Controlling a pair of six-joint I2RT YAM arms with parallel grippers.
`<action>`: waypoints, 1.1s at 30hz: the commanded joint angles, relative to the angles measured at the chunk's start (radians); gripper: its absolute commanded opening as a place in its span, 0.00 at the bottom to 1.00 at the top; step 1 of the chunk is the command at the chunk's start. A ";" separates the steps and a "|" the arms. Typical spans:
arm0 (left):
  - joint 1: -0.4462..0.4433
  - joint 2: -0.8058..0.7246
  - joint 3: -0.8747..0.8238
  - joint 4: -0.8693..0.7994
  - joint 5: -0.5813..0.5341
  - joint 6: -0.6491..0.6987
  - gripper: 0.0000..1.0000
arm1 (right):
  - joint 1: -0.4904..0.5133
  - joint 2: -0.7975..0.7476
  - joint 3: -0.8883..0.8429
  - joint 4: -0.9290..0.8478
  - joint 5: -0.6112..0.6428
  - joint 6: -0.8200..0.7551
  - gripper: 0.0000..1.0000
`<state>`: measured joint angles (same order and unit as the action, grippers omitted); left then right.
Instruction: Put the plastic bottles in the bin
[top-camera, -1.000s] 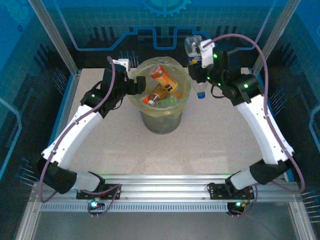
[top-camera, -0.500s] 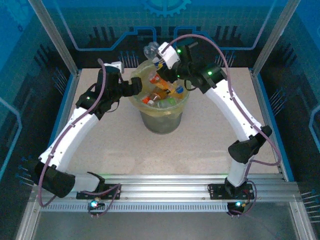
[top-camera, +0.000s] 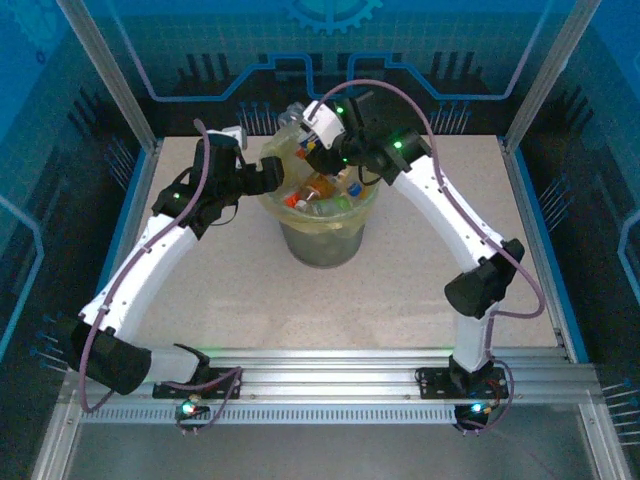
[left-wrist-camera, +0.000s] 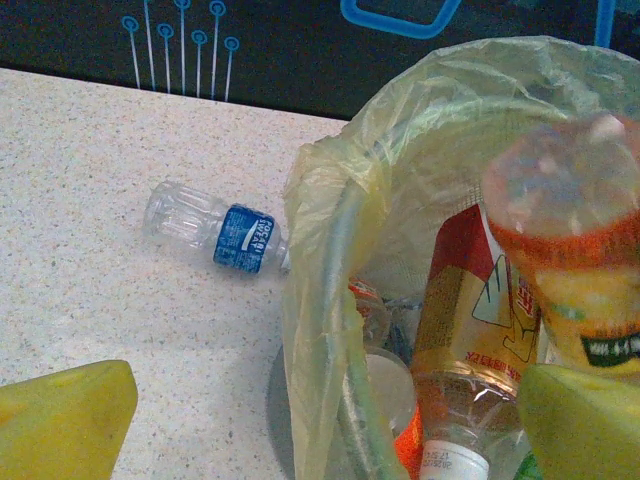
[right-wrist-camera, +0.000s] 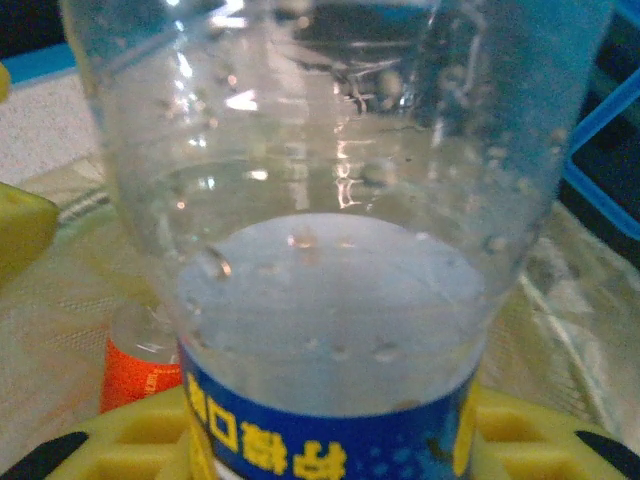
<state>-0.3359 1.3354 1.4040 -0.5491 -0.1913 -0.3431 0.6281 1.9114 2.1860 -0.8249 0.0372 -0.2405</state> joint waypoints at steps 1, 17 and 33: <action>0.014 0.007 0.000 0.003 0.024 -0.023 0.99 | 0.011 0.042 0.039 -0.037 0.001 -0.019 0.46; 0.032 0.011 0.036 -0.004 0.028 -0.021 0.99 | 0.026 0.067 0.100 -0.169 0.060 0.012 0.77; 0.032 0.191 0.213 0.066 0.075 0.041 0.72 | 0.024 0.028 0.212 -0.232 0.145 0.234 0.81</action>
<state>-0.3122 1.5063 1.5551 -0.5259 -0.1501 -0.3264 0.6369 1.9789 2.3627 -1.0195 0.1371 -0.0910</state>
